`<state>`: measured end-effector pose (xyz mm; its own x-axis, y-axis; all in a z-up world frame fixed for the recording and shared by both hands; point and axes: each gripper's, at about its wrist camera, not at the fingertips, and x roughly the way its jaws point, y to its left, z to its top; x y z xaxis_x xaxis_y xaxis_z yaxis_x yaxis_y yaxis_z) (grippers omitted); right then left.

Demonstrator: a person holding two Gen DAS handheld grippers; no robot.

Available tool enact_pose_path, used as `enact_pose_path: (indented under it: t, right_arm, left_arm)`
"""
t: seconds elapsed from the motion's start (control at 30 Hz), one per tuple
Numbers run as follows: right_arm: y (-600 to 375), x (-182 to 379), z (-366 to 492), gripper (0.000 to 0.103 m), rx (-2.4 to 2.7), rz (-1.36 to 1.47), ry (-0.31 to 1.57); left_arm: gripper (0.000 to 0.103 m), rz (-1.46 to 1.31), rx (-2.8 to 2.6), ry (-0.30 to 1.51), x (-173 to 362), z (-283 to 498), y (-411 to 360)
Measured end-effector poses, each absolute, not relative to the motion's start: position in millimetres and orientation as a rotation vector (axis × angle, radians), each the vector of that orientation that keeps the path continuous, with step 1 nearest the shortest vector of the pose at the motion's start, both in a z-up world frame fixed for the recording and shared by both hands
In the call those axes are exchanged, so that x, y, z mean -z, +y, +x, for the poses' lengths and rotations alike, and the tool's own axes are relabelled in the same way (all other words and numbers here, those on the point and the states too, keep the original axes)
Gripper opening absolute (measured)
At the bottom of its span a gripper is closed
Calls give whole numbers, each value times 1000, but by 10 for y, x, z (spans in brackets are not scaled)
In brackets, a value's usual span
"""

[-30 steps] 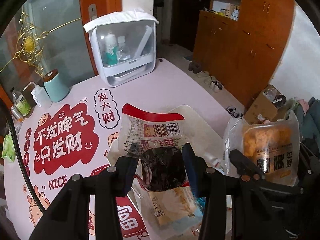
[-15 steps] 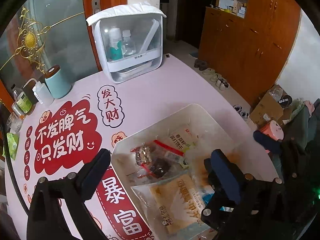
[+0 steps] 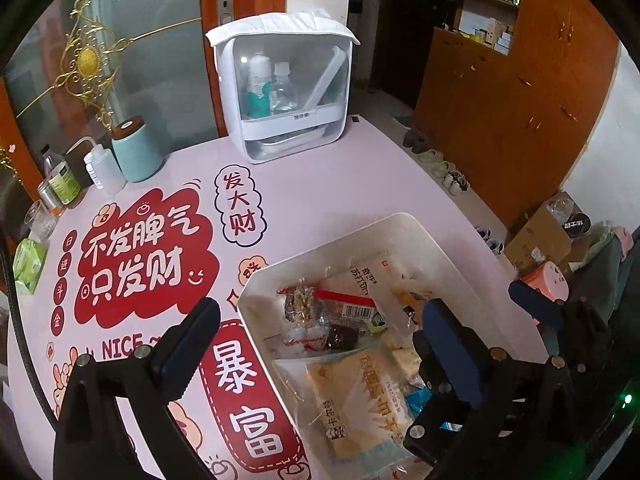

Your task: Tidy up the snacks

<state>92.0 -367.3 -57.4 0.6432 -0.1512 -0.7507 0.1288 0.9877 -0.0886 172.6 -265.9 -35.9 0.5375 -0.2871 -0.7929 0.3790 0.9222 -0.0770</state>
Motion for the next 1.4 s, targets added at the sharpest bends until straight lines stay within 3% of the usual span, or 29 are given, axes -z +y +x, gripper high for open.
enact_pose_path:
  t: [0.7,1.0,1.4]
  right_arm:
    - [-3446,565,401,93,31,70,909]
    - [-3354,431,203,93,-15,214,915]
    - [-2917,85,-184,93,-32,183,879]
  left_arm:
    - [101,52,277,937,319,1056,-1969]
    - [101,64,189,931,267,663,-1579]
    - [101,30,111,924,115,272,-1106]
